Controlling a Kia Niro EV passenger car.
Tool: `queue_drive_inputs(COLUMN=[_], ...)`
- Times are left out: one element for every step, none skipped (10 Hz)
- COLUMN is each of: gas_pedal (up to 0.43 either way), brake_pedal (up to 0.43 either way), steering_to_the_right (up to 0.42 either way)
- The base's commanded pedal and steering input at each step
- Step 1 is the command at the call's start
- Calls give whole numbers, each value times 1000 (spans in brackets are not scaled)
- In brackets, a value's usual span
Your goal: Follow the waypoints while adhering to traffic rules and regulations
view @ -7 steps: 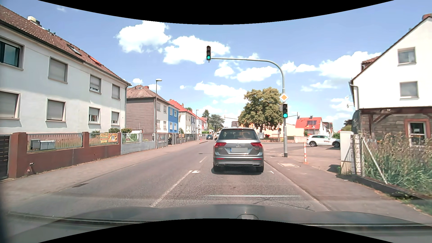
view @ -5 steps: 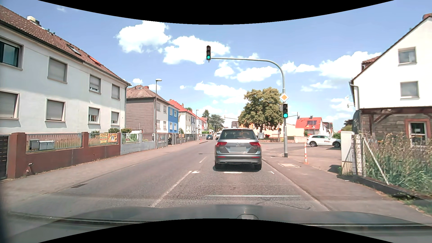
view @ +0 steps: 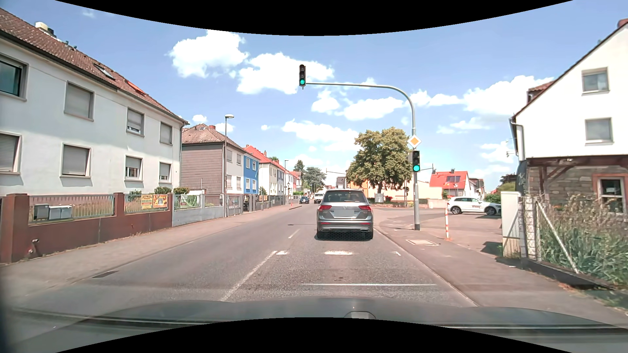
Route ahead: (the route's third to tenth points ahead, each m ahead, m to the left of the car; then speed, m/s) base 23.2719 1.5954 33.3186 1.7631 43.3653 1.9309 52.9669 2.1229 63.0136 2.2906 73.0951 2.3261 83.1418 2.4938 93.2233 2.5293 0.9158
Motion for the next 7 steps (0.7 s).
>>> queue_drive_inputs(gas_pedal=[248,268,280,287,299,299,299], brake_pedal=[0,0,0,0,0,0,0], steering_to_the_right=[5,6,6,6,6,6,6])
